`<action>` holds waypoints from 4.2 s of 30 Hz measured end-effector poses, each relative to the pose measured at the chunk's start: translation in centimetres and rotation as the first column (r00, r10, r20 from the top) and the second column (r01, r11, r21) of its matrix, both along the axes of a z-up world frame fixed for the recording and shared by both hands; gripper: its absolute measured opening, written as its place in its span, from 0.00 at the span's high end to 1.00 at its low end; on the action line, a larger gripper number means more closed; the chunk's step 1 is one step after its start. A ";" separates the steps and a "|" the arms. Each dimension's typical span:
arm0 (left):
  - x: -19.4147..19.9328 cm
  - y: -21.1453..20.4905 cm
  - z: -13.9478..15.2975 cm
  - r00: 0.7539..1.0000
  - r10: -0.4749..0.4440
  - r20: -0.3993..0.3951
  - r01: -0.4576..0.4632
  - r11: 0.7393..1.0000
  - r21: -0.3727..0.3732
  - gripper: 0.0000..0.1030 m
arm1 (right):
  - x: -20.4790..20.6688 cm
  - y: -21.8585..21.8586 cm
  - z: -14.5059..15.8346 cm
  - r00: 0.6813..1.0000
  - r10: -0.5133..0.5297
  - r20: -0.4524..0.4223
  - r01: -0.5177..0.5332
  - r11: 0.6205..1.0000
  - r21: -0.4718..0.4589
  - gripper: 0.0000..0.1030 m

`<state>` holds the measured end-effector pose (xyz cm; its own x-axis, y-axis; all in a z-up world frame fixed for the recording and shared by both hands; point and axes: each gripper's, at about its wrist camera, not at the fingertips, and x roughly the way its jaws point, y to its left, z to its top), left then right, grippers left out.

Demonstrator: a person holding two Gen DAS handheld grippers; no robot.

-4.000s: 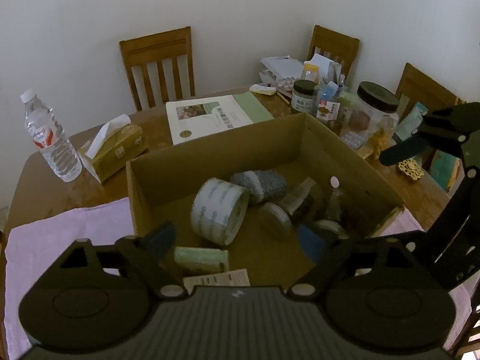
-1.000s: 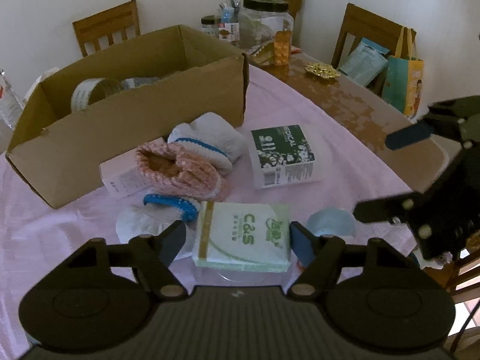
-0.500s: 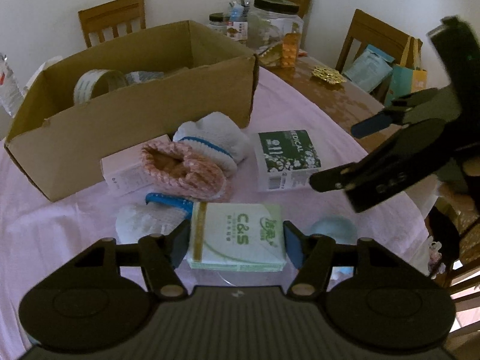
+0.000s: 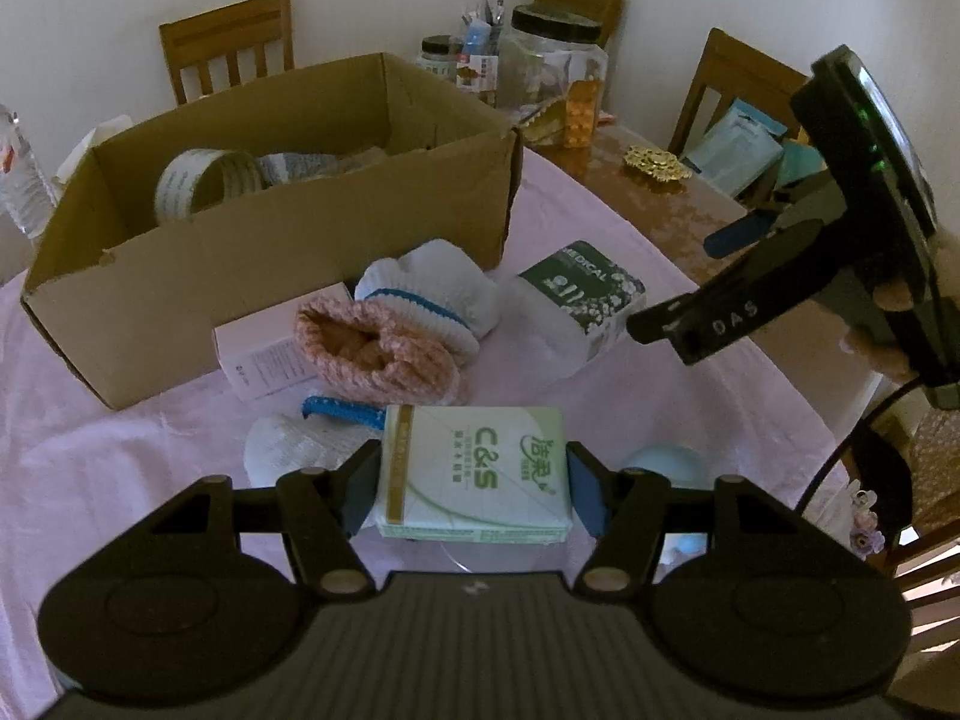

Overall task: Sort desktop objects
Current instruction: 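Lower the left tool onto the second C&S tissue pack and close on it, then grasp the green MEDICAL cotton swab box with the right tool while the left holds the pack, then carry the tissue pack and swab box into the cardboard box and open both tools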

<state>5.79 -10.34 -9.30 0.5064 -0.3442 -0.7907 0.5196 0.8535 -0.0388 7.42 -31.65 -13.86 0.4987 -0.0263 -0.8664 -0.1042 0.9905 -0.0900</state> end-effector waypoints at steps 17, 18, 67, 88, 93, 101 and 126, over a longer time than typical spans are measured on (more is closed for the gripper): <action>0.4 1.1 1.0 1.000 0.007 0.006 -0.007 1.000 -0.013 0.38 | 2.5 3.7 -1.6 0.995 0.040 -0.095 -0.028 0.991 0.132 0.00; 0.5 1.2 1.0 1.000 0.010 0.006 -0.010 1.000 -0.015 0.38 | 3.0 3.7 -1.9 0.993 0.033 -0.114 -0.018 0.992 0.128 0.00; 1.5 2.9 4.9 0.999 0.025 0.029 -0.023 0.999 -0.037 0.38 | 5.6 4.1 3.0 0.975 0.046 -0.217 -0.018 0.992 0.128 0.15; 9.6 3.8 9.6 0.990 0.060 0.127 -0.058 0.998 -0.014 0.38 | 9.0 6.1 13.3 0.987 0.163 -0.005 -0.159 0.968 0.194 0.15; 12.6 4.2 9.1 0.987 0.075 0.143 -0.077 0.997 0.006 0.38 | 10.7 6.4 13.2 0.987 0.160 0.002 -0.156 0.965 0.210 0.15; 15.7 4.8 8.4 0.982 0.091 0.167 -0.095 0.995 0.014 0.14 | 12.9 6.9 12.8 0.988 0.157 -0.009 -0.151 0.963 0.222 0.15; 11.3 7.9 7.6 0.990 0.131 0.056 -0.132 0.991 0.020 0.13 | 15.0 9.7 13.5 0.977 0.194 0.085 -0.209 0.946 0.247 0.02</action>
<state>17.05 -2.49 -1.69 0.5888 -0.2534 -0.7676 0.4037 0.9148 0.0077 22.42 -21.94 -0.31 0.5209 0.2960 -0.8006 -0.3060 0.9404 0.1486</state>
